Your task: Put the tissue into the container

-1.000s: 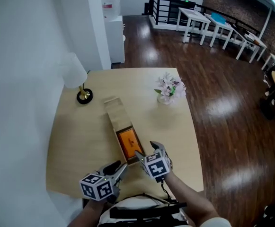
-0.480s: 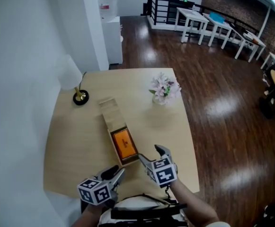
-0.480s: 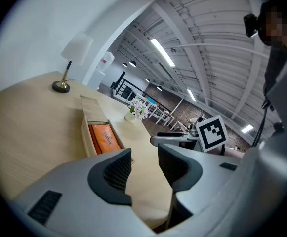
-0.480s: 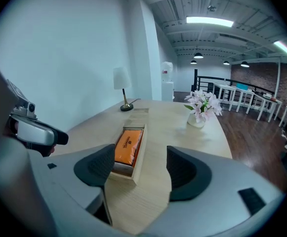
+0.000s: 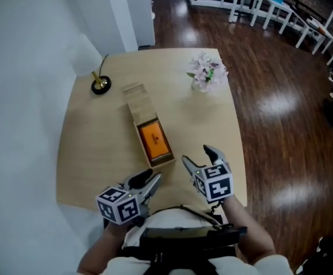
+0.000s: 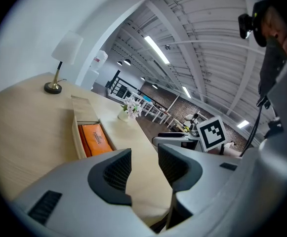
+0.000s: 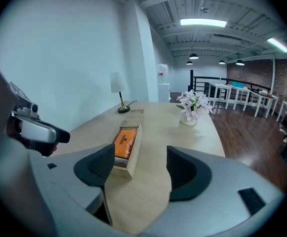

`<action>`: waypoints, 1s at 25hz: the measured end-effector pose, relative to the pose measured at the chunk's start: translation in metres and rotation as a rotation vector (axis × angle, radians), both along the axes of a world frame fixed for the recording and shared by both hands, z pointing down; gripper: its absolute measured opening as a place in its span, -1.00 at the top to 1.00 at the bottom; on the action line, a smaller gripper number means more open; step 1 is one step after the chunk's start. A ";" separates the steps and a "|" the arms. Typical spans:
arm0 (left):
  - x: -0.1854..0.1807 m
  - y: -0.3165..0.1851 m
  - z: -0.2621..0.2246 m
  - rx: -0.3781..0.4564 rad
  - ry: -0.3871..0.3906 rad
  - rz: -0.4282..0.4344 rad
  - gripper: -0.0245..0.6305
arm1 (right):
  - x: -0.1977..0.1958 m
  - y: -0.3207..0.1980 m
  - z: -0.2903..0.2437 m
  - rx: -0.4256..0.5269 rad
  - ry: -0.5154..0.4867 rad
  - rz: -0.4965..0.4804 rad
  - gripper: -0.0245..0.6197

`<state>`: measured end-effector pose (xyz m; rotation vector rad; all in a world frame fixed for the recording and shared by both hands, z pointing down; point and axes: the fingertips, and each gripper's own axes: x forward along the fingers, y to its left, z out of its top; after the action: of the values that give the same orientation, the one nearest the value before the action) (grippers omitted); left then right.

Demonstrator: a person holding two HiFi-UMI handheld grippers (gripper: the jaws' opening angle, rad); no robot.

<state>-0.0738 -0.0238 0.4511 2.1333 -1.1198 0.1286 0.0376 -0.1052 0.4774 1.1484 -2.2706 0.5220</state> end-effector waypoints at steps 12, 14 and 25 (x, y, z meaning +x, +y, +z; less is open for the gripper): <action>0.019 0.009 -0.004 -0.003 -0.023 0.080 0.40 | 0.023 0.022 0.000 -0.029 -0.034 0.048 -0.13; 0.021 0.012 -0.004 -0.004 -0.020 0.092 0.40 | 0.025 0.025 -0.001 -0.027 -0.040 0.055 -0.13; 0.029 0.014 0.000 -0.015 -0.025 0.131 0.41 | 0.038 0.043 -0.010 0.004 -0.108 0.170 -0.13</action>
<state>-0.0449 -0.0093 0.4510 2.1966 -0.9893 0.2246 0.0755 -0.0622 0.4678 1.3532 -2.2768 0.6595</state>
